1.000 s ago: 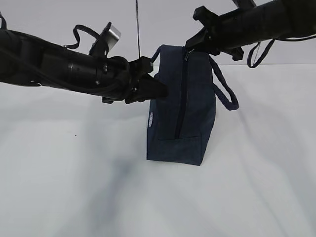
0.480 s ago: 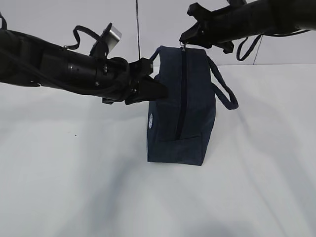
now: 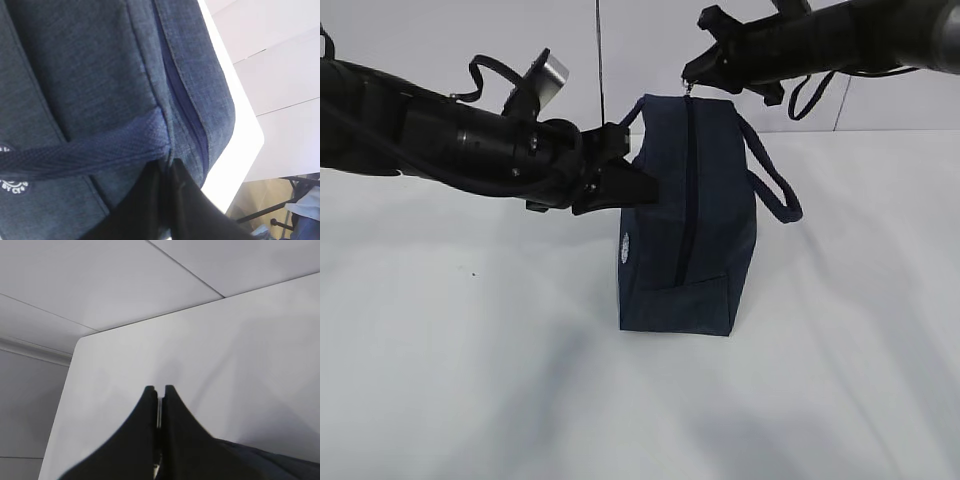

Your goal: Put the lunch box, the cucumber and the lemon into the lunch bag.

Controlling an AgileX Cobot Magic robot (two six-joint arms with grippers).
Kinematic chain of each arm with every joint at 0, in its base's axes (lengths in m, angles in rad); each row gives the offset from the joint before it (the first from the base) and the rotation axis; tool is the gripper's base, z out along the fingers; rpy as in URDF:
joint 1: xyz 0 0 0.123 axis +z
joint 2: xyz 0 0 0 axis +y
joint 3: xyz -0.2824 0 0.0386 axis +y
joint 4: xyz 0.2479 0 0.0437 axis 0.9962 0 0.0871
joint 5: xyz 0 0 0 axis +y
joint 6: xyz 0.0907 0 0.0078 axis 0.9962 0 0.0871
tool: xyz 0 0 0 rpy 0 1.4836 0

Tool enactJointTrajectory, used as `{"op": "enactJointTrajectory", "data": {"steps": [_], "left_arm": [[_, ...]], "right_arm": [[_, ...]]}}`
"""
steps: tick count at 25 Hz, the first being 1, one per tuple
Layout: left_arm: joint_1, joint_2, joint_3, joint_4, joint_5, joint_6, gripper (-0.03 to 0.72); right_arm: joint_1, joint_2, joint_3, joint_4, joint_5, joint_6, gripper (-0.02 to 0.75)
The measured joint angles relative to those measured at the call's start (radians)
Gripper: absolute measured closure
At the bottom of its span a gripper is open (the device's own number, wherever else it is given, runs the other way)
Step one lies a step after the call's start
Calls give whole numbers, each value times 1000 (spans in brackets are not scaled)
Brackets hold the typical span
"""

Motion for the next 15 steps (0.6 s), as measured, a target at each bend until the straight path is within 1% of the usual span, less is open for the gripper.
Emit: {"op": "enactJointTrajectory", "data": {"steps": [8, 15], "left_arm": [[2, 0, -2, 25, 2, 0, 693], [2, 0, -2, 27, 2, 0, 693]], "right_arm": [[-24, 114, -135, 0, 61, 28, 731], [-58, 196, -198, 2, 133, 43, 731]]}}
